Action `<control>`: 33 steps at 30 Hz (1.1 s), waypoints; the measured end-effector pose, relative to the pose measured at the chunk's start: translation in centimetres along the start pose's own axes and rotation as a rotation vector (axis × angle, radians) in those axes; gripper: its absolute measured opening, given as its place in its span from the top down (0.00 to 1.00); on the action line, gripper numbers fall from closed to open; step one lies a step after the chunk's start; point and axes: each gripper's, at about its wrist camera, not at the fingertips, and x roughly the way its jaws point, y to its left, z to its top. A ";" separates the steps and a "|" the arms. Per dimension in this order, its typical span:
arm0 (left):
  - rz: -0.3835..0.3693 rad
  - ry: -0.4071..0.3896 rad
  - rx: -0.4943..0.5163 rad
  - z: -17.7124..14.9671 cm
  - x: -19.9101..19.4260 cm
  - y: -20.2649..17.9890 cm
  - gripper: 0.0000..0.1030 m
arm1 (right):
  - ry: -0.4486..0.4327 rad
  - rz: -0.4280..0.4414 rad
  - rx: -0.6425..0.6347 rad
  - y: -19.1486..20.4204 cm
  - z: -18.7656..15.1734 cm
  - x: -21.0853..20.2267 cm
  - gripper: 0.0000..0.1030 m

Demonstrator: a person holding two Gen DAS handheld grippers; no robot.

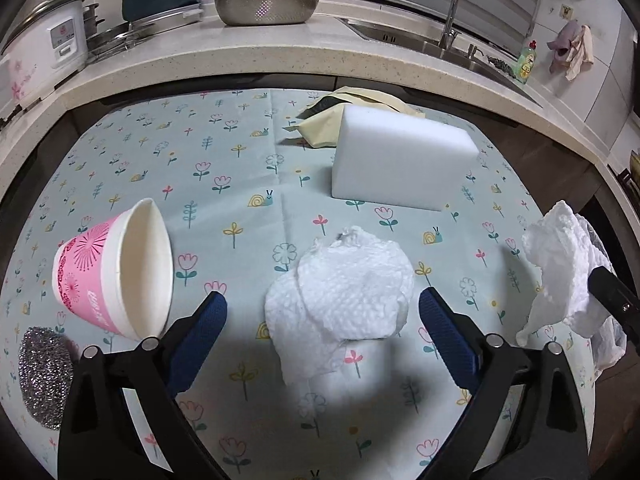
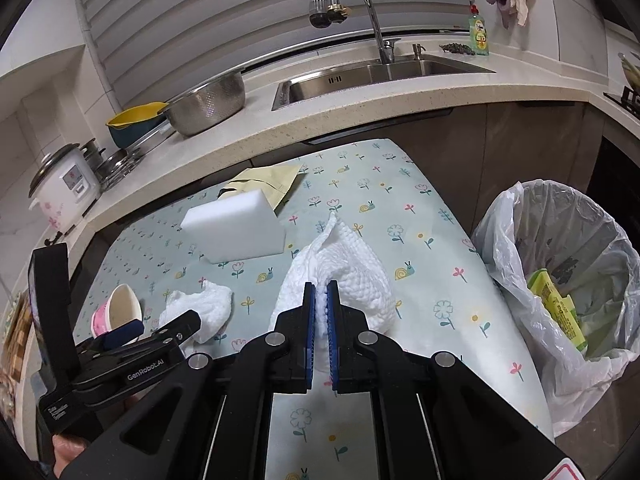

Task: Collect trash
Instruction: 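Grasp a white tissue with the left tool while the right tool grasps another tissue, then carry both white tissues over the trash bin with both tools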

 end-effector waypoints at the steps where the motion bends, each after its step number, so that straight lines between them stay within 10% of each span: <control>1: -0.006 0.010 0.003 -0.1 0.3 -0.1 0.27 | 0.002 0.003 0.000 -0.2 0.0 0.1 0.95; 8: -0.037 0.054 0.013 -0.5 0.2 -1.7 0.83 | -0.012 0.016 0.010 -1.2 0.2 -0.8 0.95; 33: -0.242 -0.092 0.262 1.8 -8.4 -21.3 0.85 | -0.236 -0.133 0.142 -16.5 4.8 -12.8 0.95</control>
